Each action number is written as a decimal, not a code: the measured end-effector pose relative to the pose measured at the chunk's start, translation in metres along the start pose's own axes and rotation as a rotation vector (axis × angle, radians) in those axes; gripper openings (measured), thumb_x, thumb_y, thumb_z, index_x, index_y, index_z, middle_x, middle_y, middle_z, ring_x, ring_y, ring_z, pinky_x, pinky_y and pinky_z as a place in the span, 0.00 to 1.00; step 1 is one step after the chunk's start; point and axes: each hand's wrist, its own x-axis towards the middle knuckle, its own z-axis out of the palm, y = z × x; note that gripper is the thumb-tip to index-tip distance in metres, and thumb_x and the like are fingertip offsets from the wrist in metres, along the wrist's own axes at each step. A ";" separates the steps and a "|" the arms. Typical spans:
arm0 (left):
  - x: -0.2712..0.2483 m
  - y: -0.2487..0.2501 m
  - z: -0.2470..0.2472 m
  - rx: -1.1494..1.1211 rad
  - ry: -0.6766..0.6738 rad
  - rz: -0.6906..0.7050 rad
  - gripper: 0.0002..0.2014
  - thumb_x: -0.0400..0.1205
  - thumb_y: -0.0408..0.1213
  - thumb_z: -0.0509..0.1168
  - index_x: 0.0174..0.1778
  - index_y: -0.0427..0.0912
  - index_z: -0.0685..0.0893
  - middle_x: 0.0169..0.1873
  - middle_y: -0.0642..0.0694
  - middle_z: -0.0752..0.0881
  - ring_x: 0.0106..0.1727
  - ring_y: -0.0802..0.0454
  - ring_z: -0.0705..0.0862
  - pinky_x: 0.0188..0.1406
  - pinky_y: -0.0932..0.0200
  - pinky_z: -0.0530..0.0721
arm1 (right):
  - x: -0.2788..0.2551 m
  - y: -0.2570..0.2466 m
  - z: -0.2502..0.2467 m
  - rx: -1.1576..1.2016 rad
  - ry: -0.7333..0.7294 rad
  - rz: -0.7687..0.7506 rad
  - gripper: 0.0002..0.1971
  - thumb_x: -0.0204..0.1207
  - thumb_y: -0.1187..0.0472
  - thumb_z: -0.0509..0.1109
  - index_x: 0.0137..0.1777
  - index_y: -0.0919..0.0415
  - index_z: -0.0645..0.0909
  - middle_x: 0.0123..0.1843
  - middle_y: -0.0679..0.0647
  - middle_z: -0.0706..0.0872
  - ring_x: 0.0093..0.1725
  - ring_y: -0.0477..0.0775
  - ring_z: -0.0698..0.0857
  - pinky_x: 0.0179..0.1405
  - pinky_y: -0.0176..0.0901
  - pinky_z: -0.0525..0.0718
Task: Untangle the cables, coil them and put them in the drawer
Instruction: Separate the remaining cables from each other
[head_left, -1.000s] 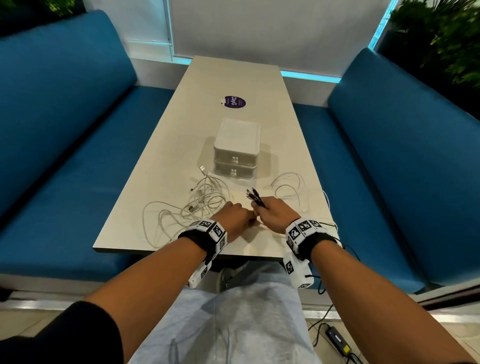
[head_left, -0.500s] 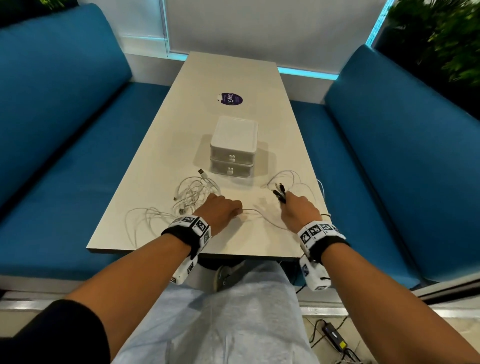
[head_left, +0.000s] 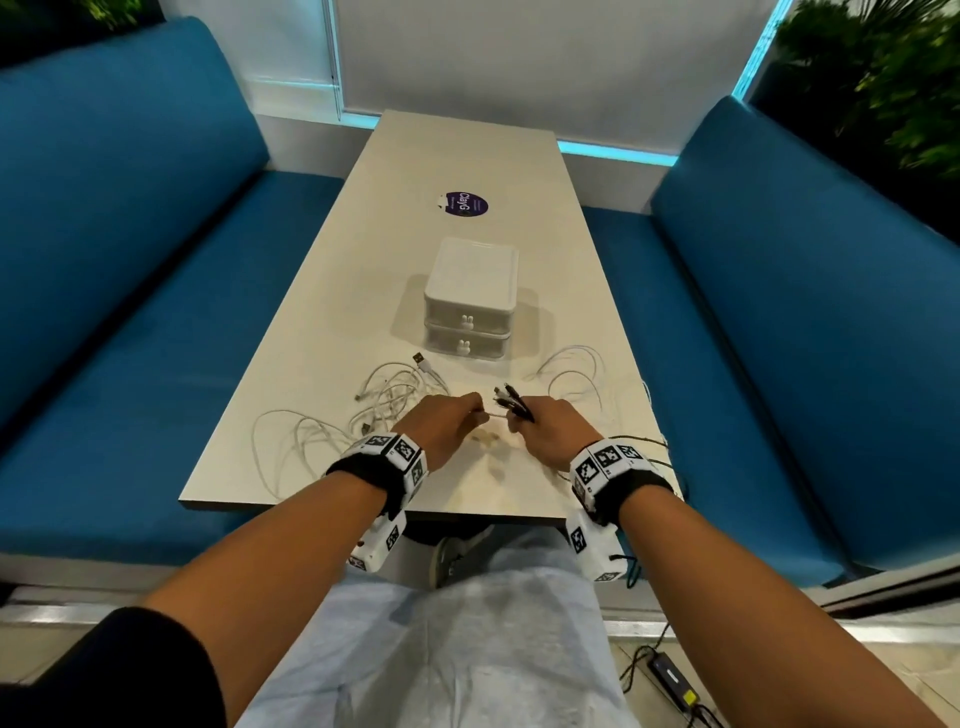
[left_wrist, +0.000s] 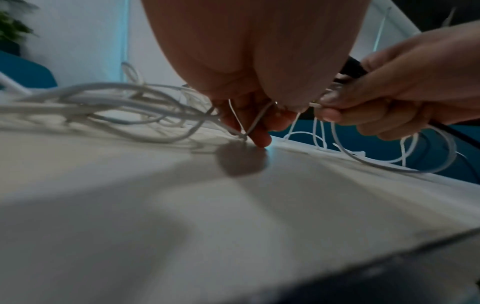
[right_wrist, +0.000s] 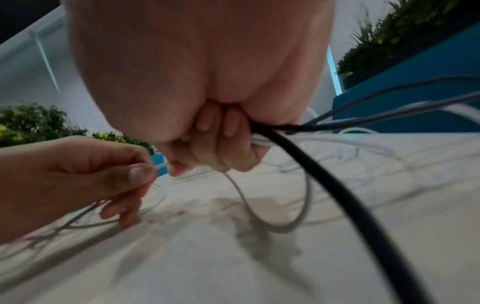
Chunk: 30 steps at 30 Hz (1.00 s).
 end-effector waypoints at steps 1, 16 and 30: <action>0.000 -0.004 -0.001 -0.011 -0.007 -0.015 0.12 0.89 0.47 0.58 0.50 0.43 0.81 0.37 0.42 0.85 0.40 0.40 0.82 0.39 0.52 0.77 | 0.001 0.003 -0.001 -0.046 0.009 0.010 0.08 0.81 0.58 0.60 0.46 0.53 0.82 0.47 0.55 0.88 0.49 0.60 0.85 0.52 0.51 0.82; 0.006 -0.009 -0.013 0.140 -0.063 0.035 0.12 0.90 0.43 0.55 0.47 0.46 0.82 0.42 0.43 0.89 0.44 0.38 0.84 0.47 0.51 0.76 | -0.010 0.028 -0.016 -0.334 0.214 0.257 0.11 0.82 0.61 0.55 0.58 0.59 0.77 0.51 0.59 0.84 0.43 0.62 0.81 0.41 0.49 0.79; 0.012 0.023 -0.016 -0.008 -0.099 0.024 0.11 0.89 0.45 0.57 0.57 0.46 0.83 0.49 0.43 0.89 0.49 0.41 0.86 0.49 0.46 0.83 | -0.003 0.002 -0.002 -0.057 0.094 -0.059 0.08 0.80 0.62 0.60 0.50 0.52 0.81 0.48 0.55 0.89 0.47 0.60 0.85 0.45 0.48 0.81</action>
